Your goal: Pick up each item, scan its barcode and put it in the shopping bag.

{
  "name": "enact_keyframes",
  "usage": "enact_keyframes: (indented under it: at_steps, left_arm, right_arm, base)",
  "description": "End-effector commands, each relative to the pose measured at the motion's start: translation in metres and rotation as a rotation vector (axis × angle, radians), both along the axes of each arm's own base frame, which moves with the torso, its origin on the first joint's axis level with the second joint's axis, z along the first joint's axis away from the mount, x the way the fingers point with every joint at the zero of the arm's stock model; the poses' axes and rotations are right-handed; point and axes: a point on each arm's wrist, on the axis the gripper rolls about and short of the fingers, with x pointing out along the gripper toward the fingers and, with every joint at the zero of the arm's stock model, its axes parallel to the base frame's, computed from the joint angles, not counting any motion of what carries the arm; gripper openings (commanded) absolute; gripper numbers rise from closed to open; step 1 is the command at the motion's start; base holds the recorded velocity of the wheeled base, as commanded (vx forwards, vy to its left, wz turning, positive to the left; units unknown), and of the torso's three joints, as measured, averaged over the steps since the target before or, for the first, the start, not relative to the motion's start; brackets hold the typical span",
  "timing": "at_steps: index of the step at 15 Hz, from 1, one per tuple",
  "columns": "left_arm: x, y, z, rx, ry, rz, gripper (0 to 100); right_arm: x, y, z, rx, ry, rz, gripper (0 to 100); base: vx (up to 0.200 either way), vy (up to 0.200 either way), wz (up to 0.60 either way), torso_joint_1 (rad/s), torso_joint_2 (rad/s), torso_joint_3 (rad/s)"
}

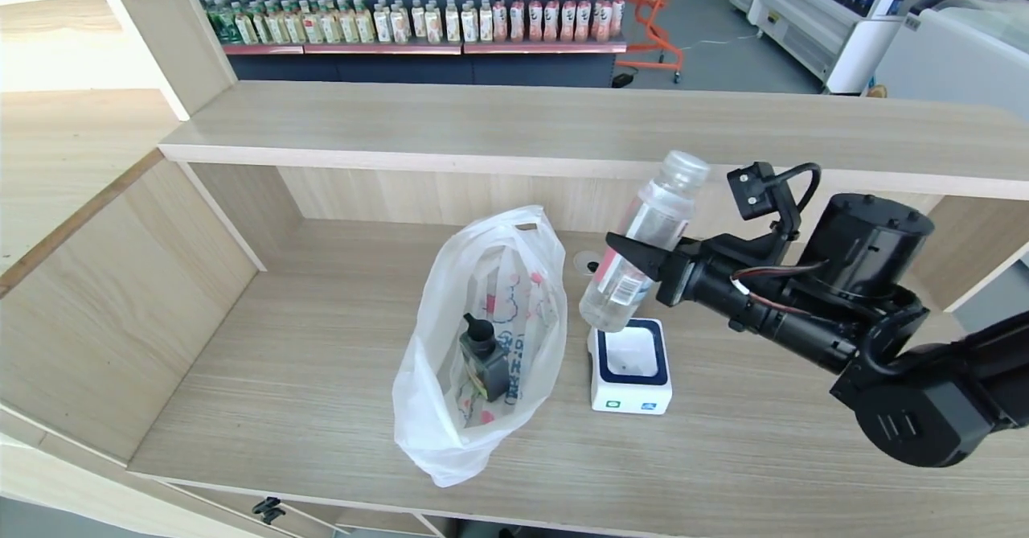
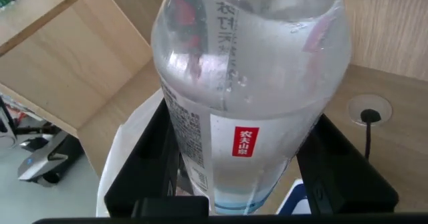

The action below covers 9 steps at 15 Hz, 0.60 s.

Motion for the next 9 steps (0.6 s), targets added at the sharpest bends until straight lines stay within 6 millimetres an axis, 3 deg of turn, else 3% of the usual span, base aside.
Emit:
enact_keyframes:
  at_steps: [1,7,9]
  left_arm:
    - [0.0,0.0,0.0,0.0,0.001,0.001,100]
    - [0.0,0.0,0.0,0.0,0.001,0.001,100]
    - [0.0,0.0,0.0,0.0,0.001,0.001,100]
  right_arm:
    - [0.022,0.015,-0.022,-0.028,0.056,0.015,0]
    - [0.069,0.04,-0.054,-0.066,0.123,0.02,0]
    - [0.08,0.061,-0.058,-0.067,0.097,0.051,0]
  base:
    - [0.0,0.0,0.0,0.0,0.0,0.0]
    - [0.0,0.0,0.0,0.0,0.0,0.0]
    - [0.0,0.0,0.0,0.0,0.0,0.0]
